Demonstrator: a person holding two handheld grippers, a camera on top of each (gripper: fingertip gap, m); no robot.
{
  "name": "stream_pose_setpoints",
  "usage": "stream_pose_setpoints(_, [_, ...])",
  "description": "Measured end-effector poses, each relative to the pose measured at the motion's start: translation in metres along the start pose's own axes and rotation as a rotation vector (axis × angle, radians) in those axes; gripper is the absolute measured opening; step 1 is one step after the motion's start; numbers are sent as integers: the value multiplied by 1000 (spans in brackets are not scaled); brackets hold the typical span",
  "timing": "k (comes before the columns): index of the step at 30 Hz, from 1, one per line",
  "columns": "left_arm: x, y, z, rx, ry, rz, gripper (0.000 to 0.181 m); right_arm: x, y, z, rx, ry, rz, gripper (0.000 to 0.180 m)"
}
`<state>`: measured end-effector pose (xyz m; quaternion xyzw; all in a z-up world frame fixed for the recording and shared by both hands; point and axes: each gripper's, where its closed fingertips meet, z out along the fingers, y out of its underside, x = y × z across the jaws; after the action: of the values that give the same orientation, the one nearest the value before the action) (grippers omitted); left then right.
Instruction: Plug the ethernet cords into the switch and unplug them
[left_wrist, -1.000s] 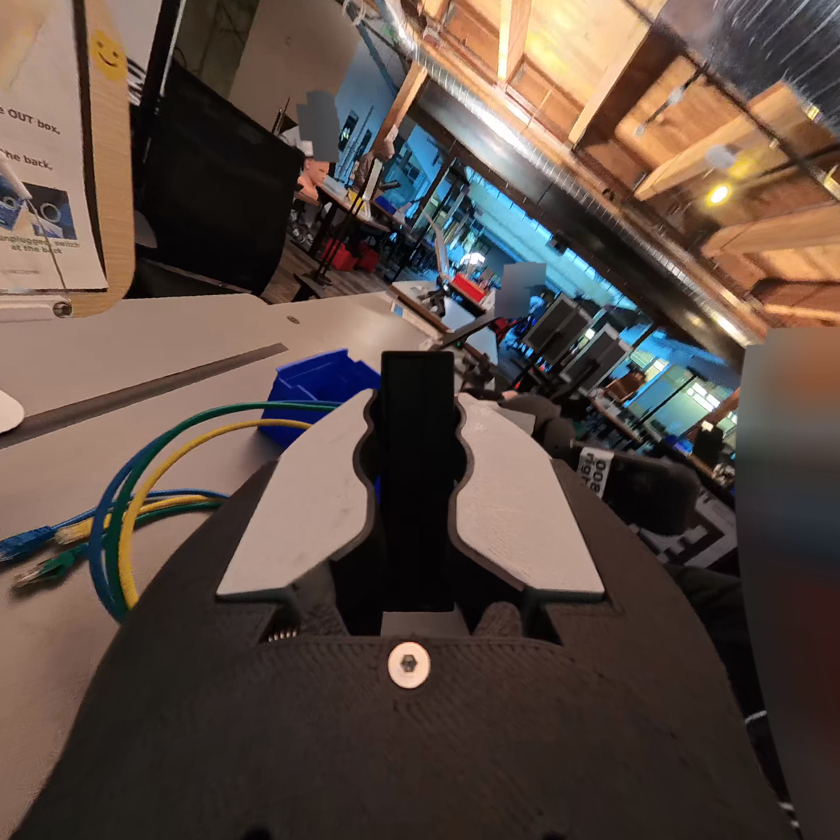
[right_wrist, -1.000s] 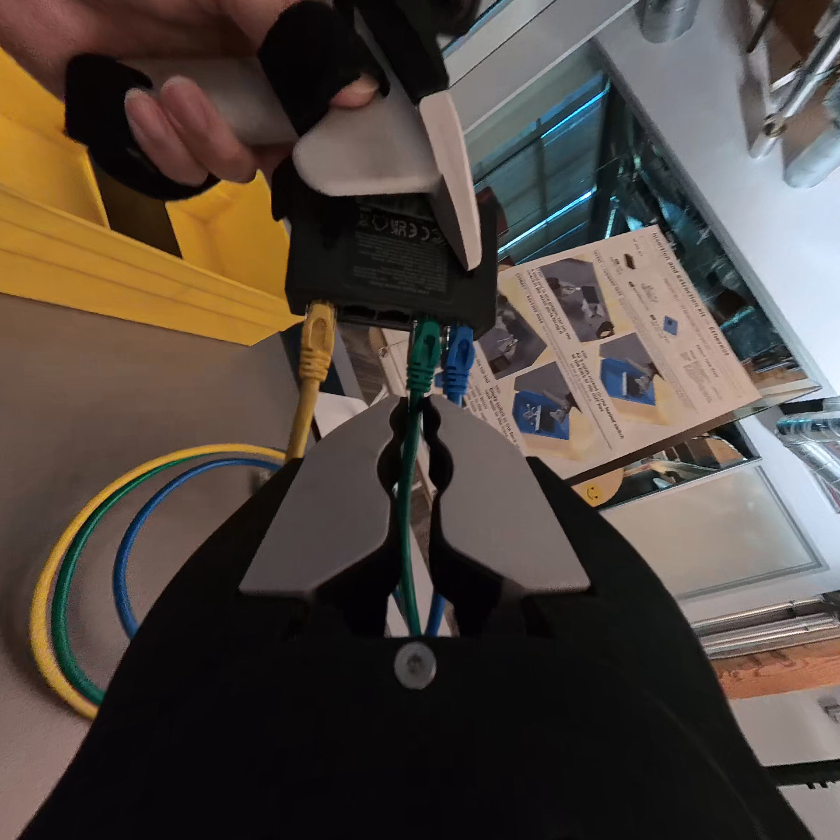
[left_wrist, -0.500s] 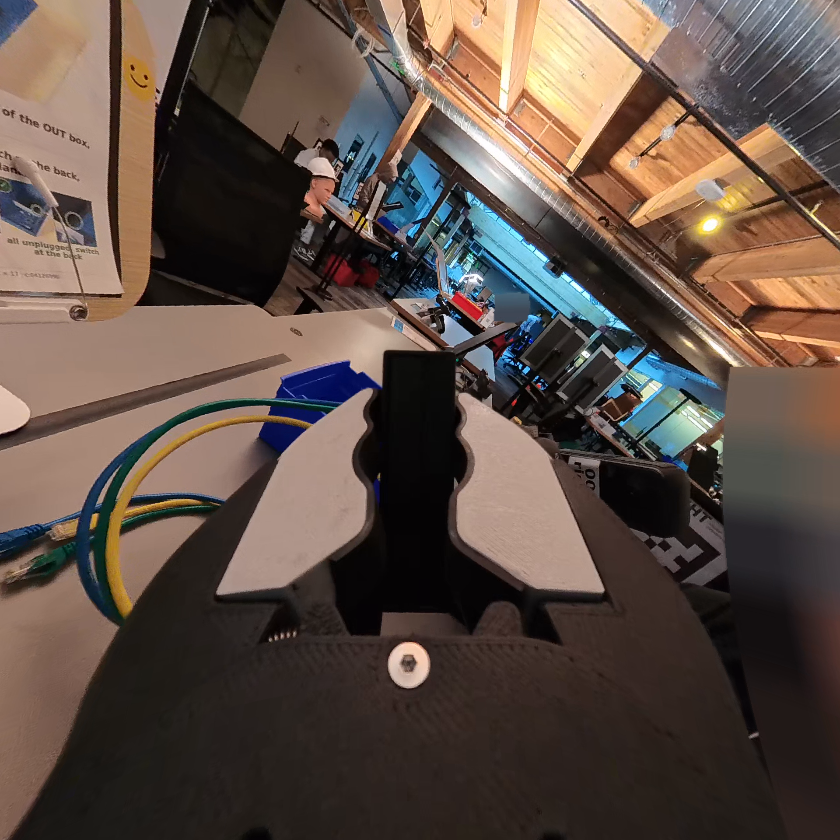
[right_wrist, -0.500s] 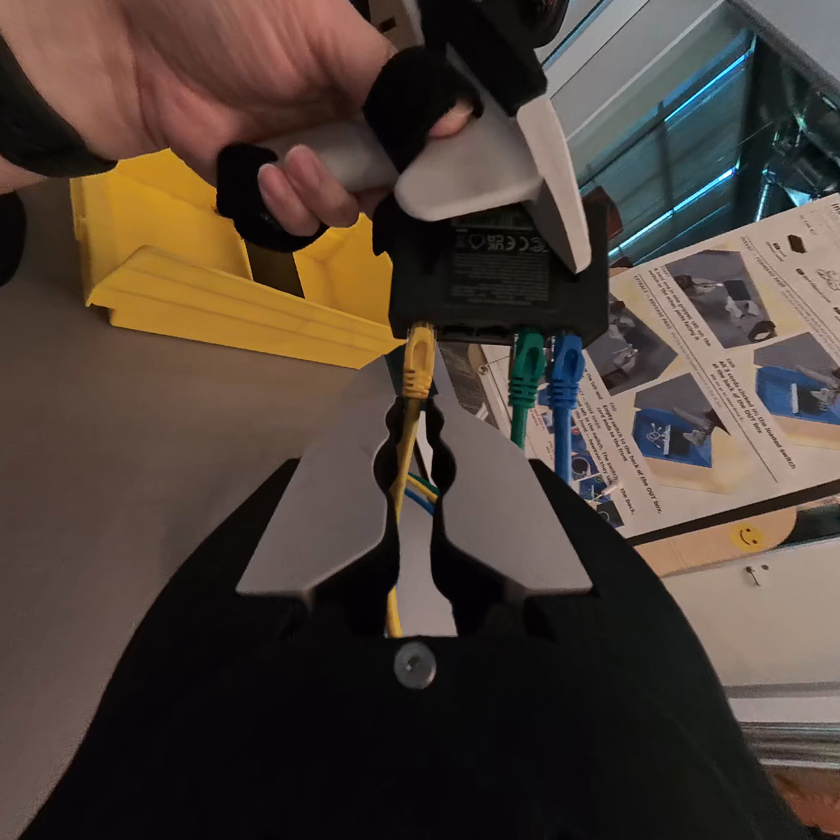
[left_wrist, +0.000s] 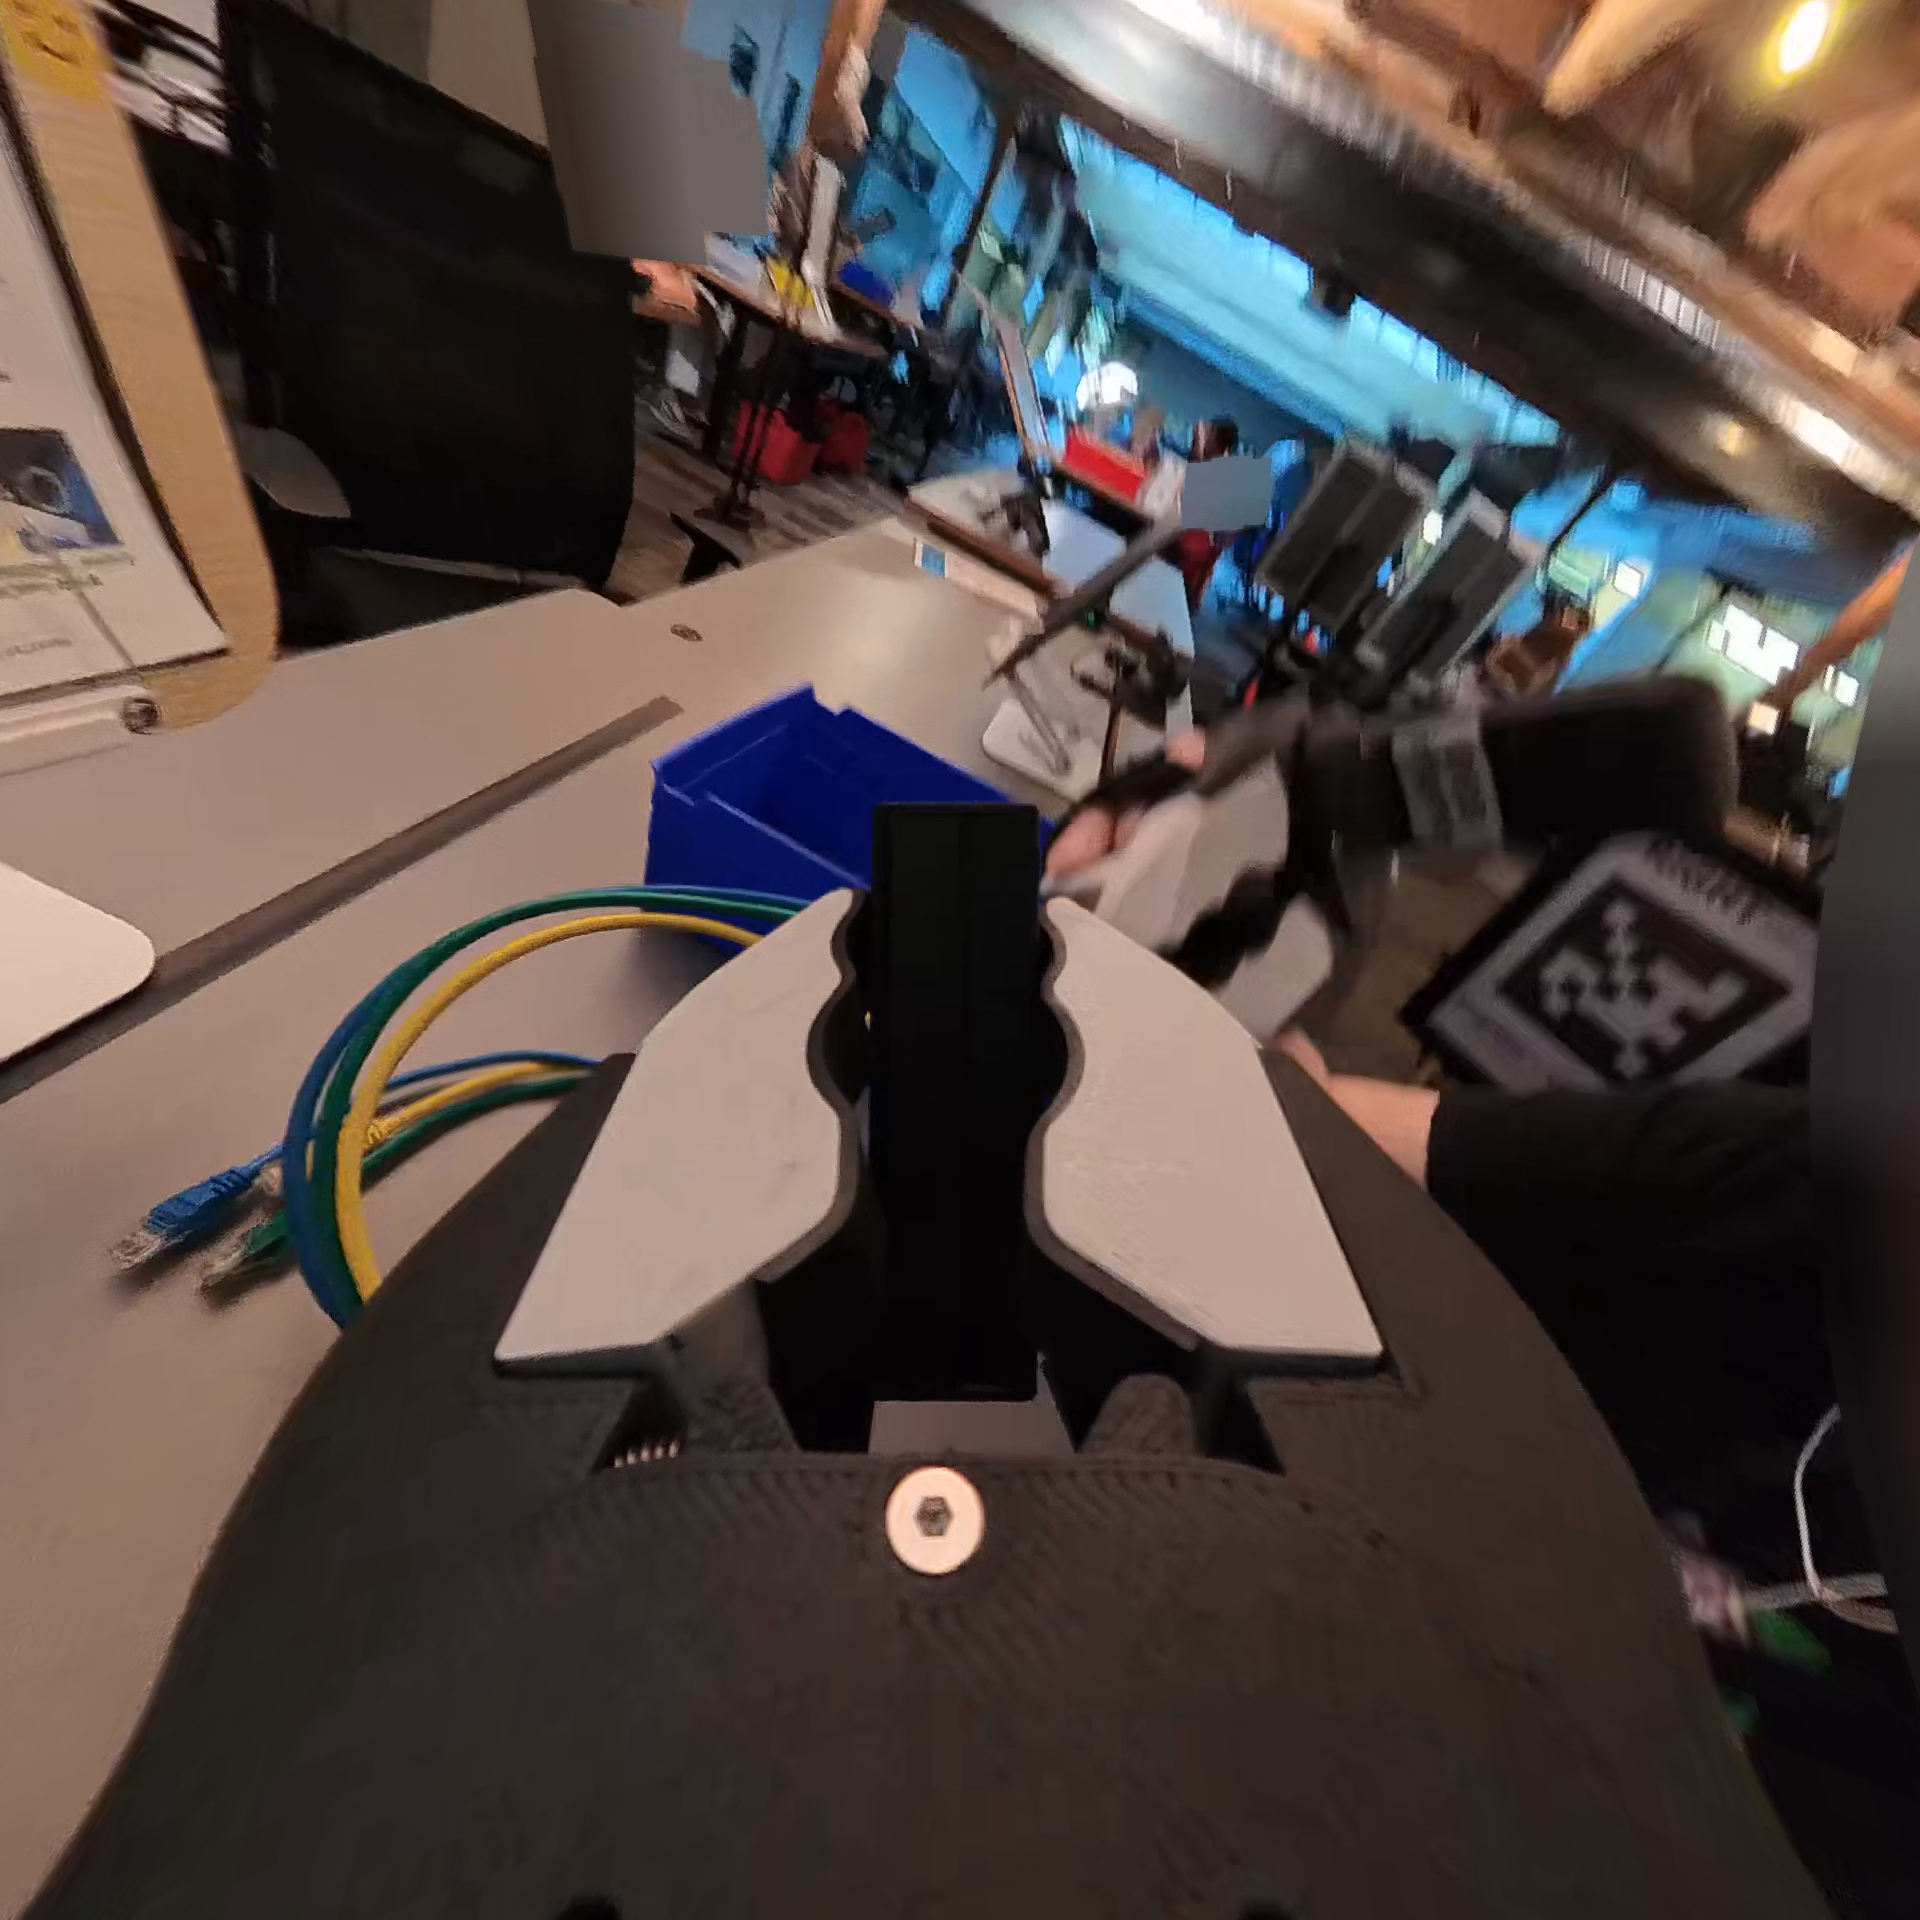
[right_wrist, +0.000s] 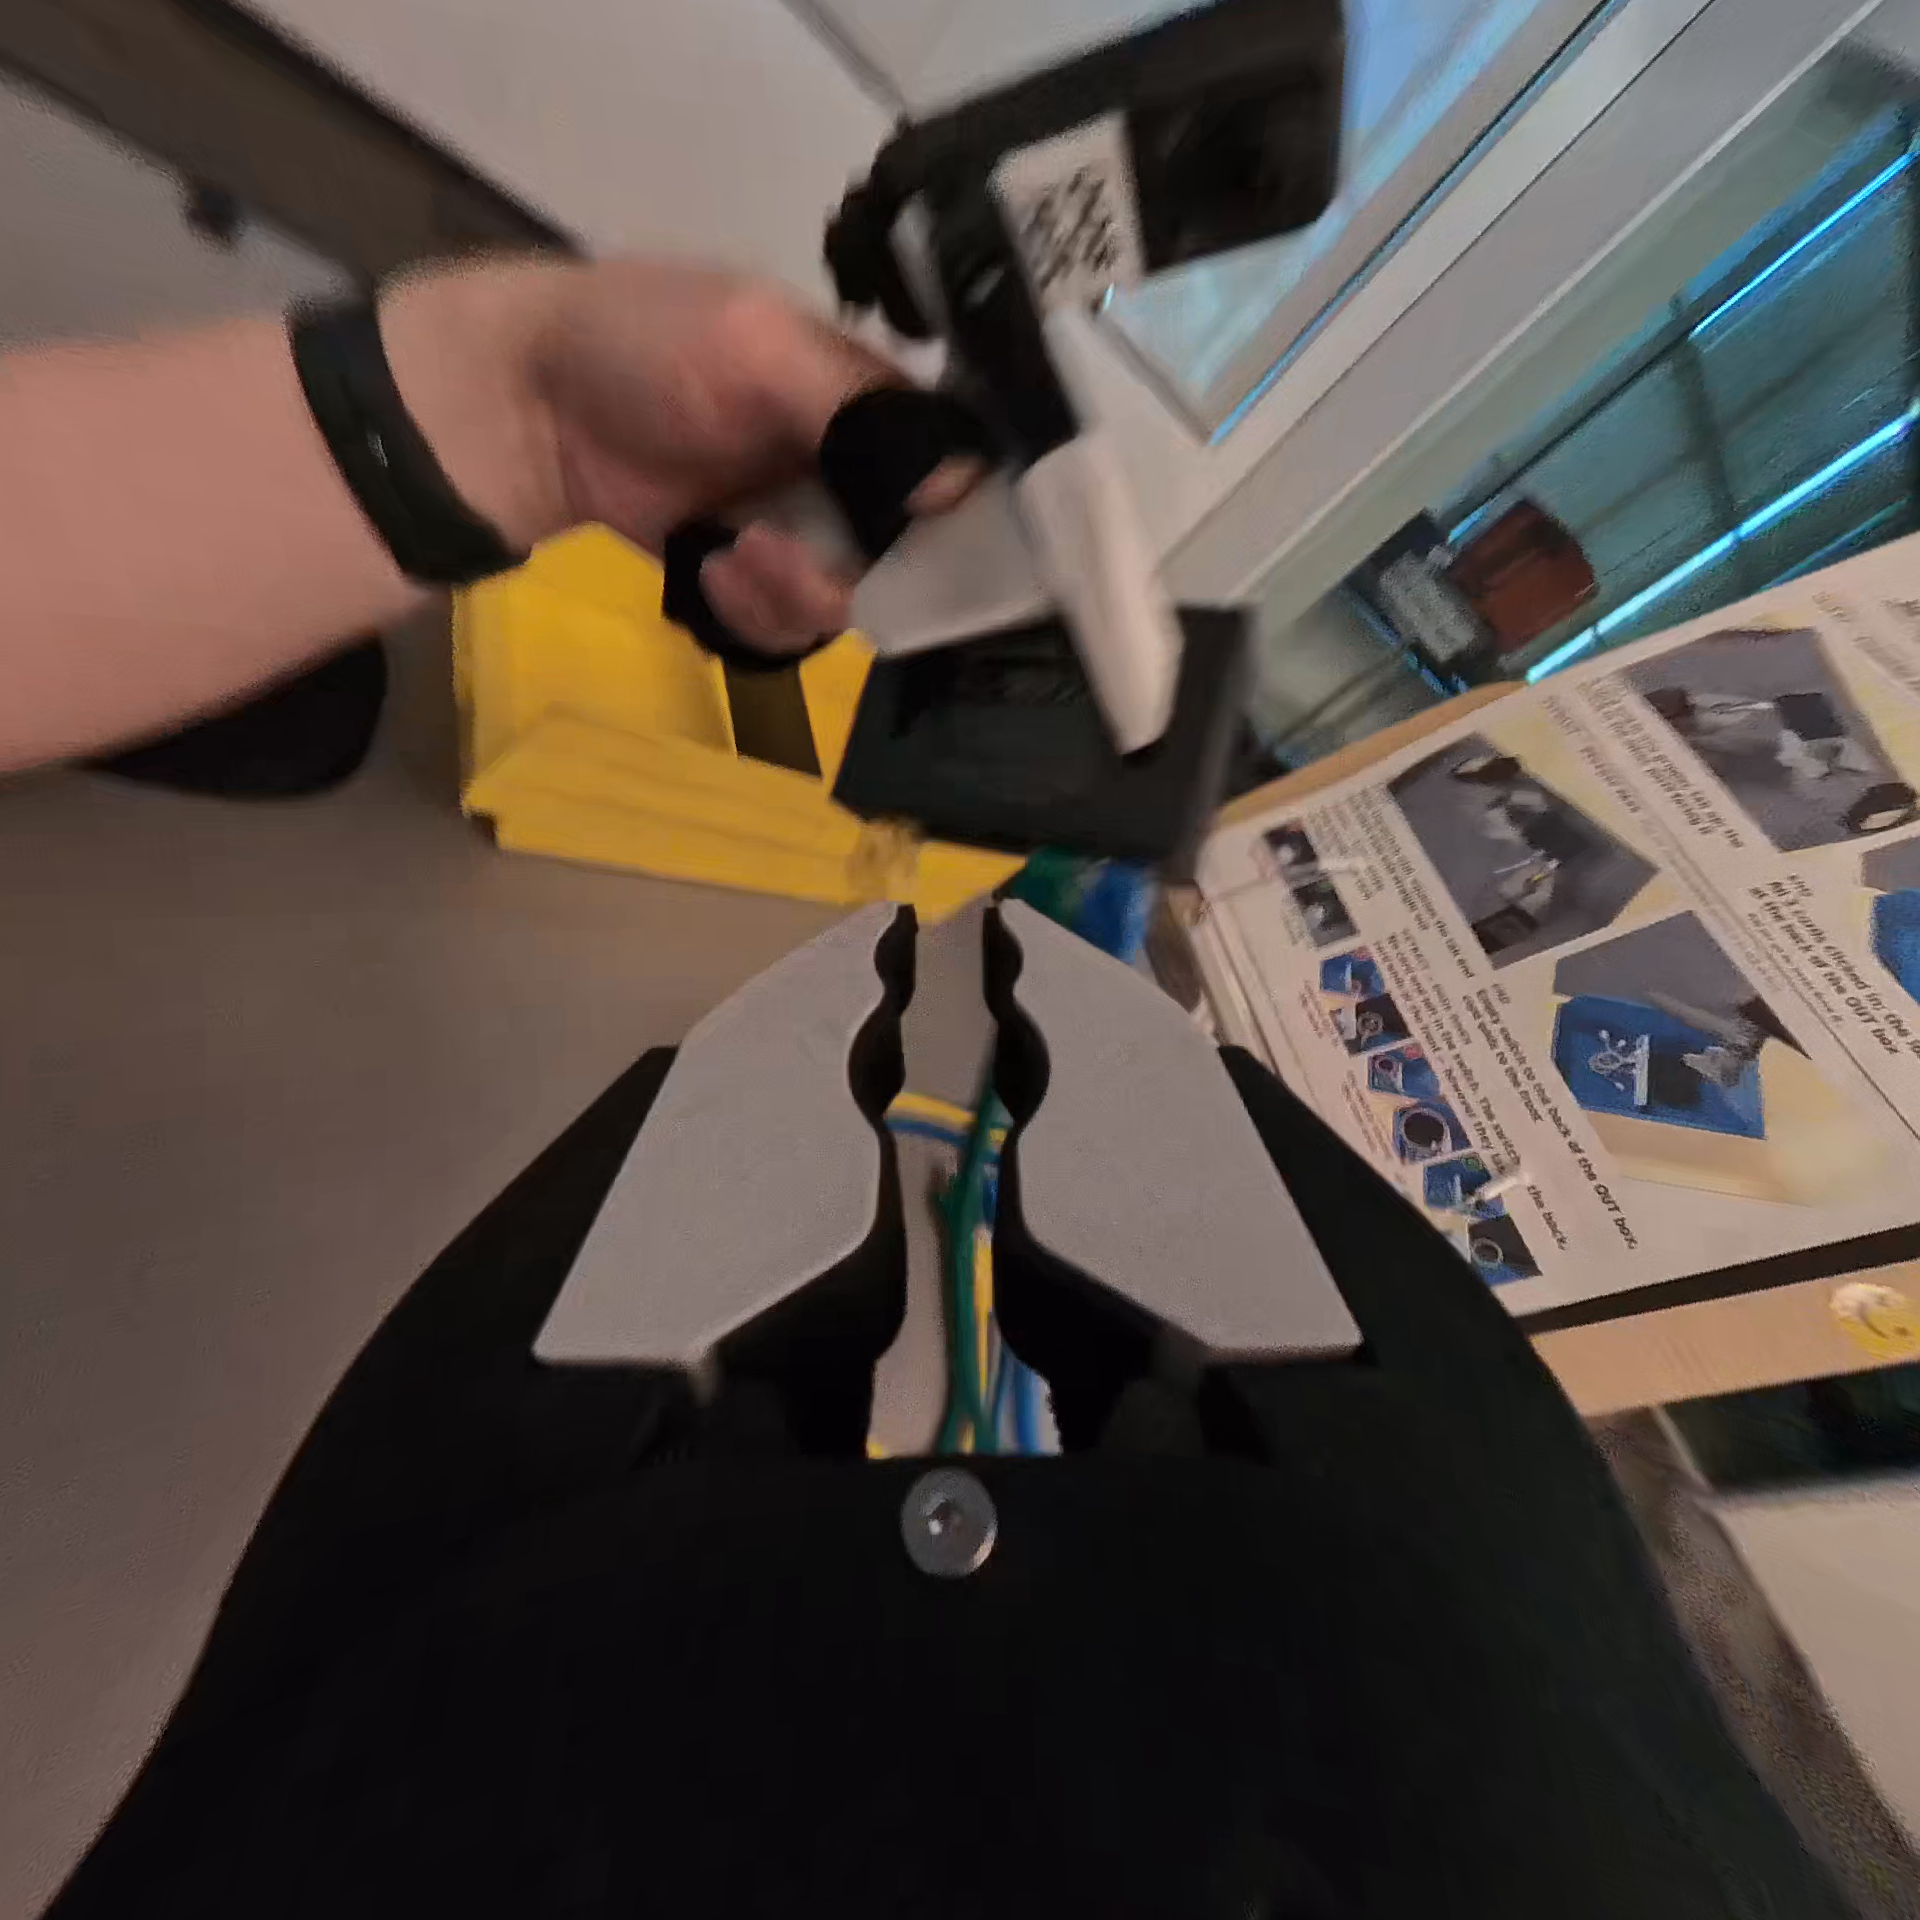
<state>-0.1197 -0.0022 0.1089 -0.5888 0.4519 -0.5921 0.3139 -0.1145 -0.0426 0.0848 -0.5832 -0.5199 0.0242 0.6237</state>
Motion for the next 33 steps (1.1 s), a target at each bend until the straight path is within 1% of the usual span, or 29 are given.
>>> stream_pose_setpoints(2, [9,11,5,-78,24,40,27,15,-16,-18,136,19,120,14])
stream_pose_setpoints(3, [14,15,9,-102,41,48,27,20,-19,-23,186,3,199,22])
stream_pose_setpoints(4, [19,19,14,-128,64,56,27,19,-17,-23,201,-51,284,32])
stream_pose_setpoints(6, [27,29,22,-192,99,85,27,10,0,-15,138,-181,426,52])
stream_pose_setpoints(7, [30,33,26,-218,104,101,27,5,11,-10,92,-225,463,56])
stream_pose_setpoints(8, [32,36,29,-235,102,114,27,2,17,-6,69,-258,493,56])
stream_pose_setpoints(9, [33,37,31,-245,99,127,27,-5,19,-3,72,-312,528,52])
stream_pose_setpoints(11, [37,42,35,-276,99,161,27,-21,18,-2,73,-453,602,46])
stream_pose_setpoints(12, [39,46,37,-298,101,181,27,-25,17,-3,73,-501,631,35])
stream_pose_setpoints(13, [40,50,39,-317,99,209,27,-30,17,-3,69,-545,651,29])
stream_pose_setpoints(15, [40,54,43,-338,82,250,27,-39,22,-2,25,-598,664,29])
stream_pose_setpoints(17, [38,55,46,-346,70,252,27,-44,28,1,-14,-610,654,28])
stream_pose_setpoints(19, [38,46,45,-294,69,246,27,-42,28,2,-14,-613,667,28])
stream_pose_setpoints(21, [38,20,35,-144,65,208,38,-37,36,3,-41,-587,674,28])
stream_pose_setpoints(23, [33,-8,14,28,42,147,44,-25,44,4,-32,-531,694,28])
stream_pose_setpoints(24, [25,-19,1,104,2,116,45,-17,44,2,-5,-515,722,28])
stream_pose_setpoints(26, [-8,-27,-21,180,-164,39,48,-2,40,-5,72,-487,769,28])
stream_pose_setpoints(28, [-45,-10,-32,113,-347,-63,60,9,38,-15,112,-463,782,28])
stream_pose_setpoints(29, [-57,2,-32,61,-388,-117,62,14,38,-19,118,-442,768,28])
stream_pose_setpoints(30, [-62,8,-28,31,-385,-157,62,19,38,-24,123,-417,753,28])
stream_pose_setpoints(33, [-56,10,-10,33,-278,-197,60,34,31,-38,180,-352,732,28])
